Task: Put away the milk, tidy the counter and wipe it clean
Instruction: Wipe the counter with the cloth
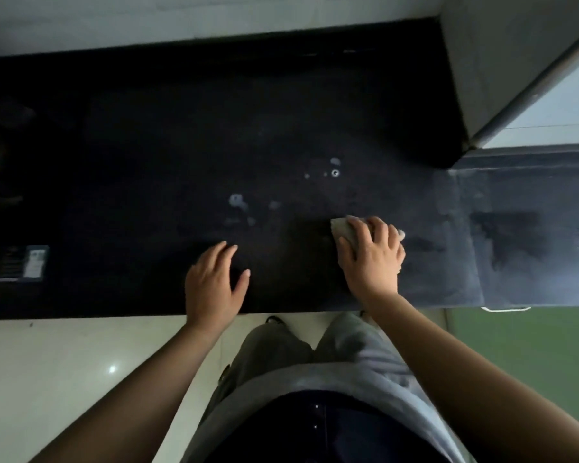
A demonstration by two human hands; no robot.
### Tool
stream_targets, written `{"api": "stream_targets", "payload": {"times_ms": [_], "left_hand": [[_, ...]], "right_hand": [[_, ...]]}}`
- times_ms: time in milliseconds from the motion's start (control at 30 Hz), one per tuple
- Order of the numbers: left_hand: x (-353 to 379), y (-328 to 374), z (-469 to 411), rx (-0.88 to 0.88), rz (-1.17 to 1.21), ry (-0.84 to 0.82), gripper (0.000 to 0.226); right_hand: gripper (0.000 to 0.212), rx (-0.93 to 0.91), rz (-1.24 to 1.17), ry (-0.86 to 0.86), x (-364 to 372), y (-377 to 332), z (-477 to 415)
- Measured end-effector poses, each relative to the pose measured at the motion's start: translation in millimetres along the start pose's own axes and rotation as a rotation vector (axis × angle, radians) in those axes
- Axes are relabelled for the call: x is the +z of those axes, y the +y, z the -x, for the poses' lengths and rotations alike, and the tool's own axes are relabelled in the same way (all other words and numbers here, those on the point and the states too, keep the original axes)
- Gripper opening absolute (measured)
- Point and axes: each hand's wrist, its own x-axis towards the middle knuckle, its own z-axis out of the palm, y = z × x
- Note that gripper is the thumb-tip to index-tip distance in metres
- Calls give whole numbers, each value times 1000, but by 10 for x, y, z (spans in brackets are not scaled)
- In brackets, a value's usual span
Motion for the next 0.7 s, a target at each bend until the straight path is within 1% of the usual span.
{"api": "stream_targets", "payload": {"times_ms": [133,233,300,433,500,567,633,700], "left_hand": [[-67,-362,-62,-129,-89,49,60],[-82,-551,-213,-131,-98,33,62],[-48,-630,-302,-114,-76,31,62],[39,-683,-334,-107,-33,59,61],[52,-701,-339,-123,-12,69,61],[55,-700,-355,-134,0,77,60],[65,-697,-356,-137,3,82,60],[63,-705,-368,-137,11,93,60]], "right_hand": [[38,-64,-27,20,-10,29,101],[37,4,-26,80,56,-111,-8],[39,38,-11,73,160,-339,-142],[41,-115,38,-1,396,-722,-88],[40,-187,53,-3,436,-710,53],[40,-242,66,42,431,-604,128],[41,-221,81,82,418,-547,81],[40,-97,98,92,447,-620,-87]]}}
